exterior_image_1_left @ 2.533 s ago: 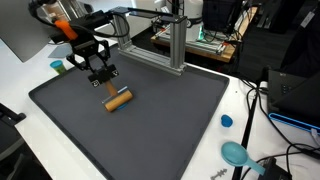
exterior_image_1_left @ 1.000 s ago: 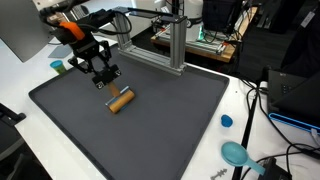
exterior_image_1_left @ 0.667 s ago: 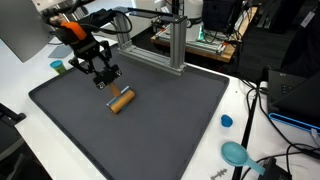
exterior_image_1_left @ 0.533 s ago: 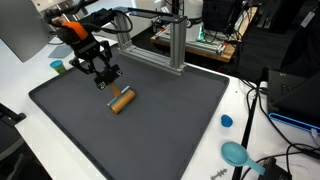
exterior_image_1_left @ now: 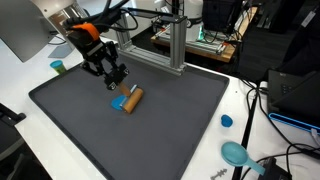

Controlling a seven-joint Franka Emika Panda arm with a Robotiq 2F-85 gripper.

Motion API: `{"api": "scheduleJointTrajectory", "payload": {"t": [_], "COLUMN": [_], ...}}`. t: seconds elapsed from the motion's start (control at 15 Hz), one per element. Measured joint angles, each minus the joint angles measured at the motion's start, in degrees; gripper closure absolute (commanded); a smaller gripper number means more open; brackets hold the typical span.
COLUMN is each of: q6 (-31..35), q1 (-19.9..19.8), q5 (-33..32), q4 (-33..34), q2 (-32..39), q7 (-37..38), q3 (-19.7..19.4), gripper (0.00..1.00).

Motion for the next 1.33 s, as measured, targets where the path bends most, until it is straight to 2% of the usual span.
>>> {"api": "scheduleJointTrajectory", "payload": {"t": [0.27, 0.53, 0.87, 1.0, 1.13, 1.2, 1.33], "q6": [6.34, 9.14, 0.44, -4.51, -6.34, -5.8, -3.77], "q1": [2.27, 4.35, 8.11, 8.76, 9.27, 9.57, 10.02], "q5": [-0.78, -5.24, -18.41, -19.36, -17.95, -16.51, -12.89], "q4": [-1.63, -3.03, -5.15, -7.01, -9.52, -10.8, -12.98], "q2": [-5.64, -14.96, -24.91, -26.87, -27.38, -27.17, -26.33], "q7": [3.01, 12.72, 32.73, 39.57, 47.1, 50.64, 55.18], "q3": [-1.82, -3.63, -4.27, -3.13, -0.92, 0.2, 2.12], "gripper": [0.78, 0.78, 0.78, 0.78, 0.78, 0.53, 0.53]}}
